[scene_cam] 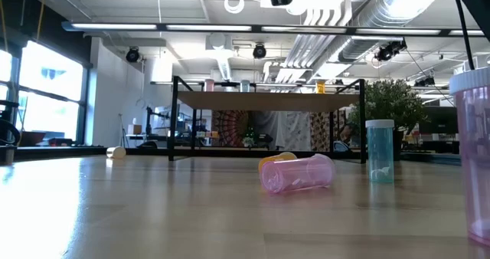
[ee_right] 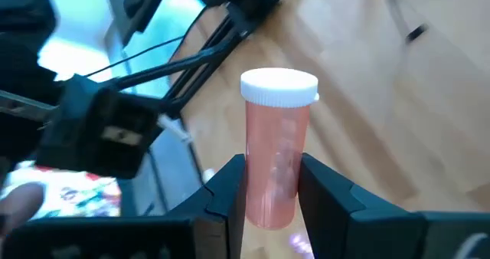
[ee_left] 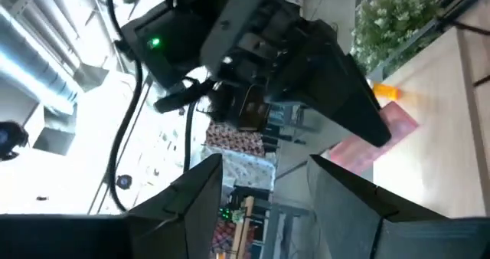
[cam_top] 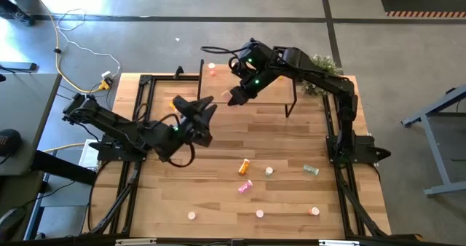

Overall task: Pick and place medicine bottles onto shelf by color
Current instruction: Put the top pink pill bottle on the shelf aligned with the other pink pill bottle

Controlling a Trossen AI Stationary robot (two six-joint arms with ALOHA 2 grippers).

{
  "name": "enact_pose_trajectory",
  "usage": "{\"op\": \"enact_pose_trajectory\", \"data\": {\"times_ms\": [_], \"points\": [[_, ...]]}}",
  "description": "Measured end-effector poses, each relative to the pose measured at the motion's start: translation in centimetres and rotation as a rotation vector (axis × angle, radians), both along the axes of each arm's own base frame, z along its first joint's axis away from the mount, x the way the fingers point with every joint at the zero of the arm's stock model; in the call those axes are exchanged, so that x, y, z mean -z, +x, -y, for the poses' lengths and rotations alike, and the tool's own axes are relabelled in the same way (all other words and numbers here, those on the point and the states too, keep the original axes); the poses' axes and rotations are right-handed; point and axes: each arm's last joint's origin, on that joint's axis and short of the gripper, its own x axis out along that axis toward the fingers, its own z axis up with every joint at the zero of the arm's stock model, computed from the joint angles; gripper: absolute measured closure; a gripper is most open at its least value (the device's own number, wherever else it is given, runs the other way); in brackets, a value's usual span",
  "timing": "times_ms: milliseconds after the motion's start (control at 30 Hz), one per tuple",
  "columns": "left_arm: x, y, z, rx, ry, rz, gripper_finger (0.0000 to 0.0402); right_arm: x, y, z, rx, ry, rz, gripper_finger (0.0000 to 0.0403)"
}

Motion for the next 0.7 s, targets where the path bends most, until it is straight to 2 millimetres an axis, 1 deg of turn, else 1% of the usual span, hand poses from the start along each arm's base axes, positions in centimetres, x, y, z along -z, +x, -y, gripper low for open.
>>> {"op": "enact_pose_trajectory", "data": {"times_ms": [200,367,533,700], "points": [[-1.3,-1.1,-1.8,-0.064,-0.040,0.098,0.0221,-0.1,-0.4,2.1,-0.008,-0.133,0.042,0.0311],[-1.9,-1.7,-4.1,-0.146,-0.066,0.166,0.0221,-0.5,-0.6,3.8,-0.031,-0.284,0.109,0.0311],[-2.4,-2.3,-5.9,-0.215,-0.116,0.287,0.0221,-1.4,-0.4,5.1,-0.063,-0.430,0.227,0.0311],[-2.6,-2.8,-6.9,-0.275,-0.175,0.418,0.0221,-2.5,-0.3,6.7,-0.070,-0.585,0.355,0.0311]]}}
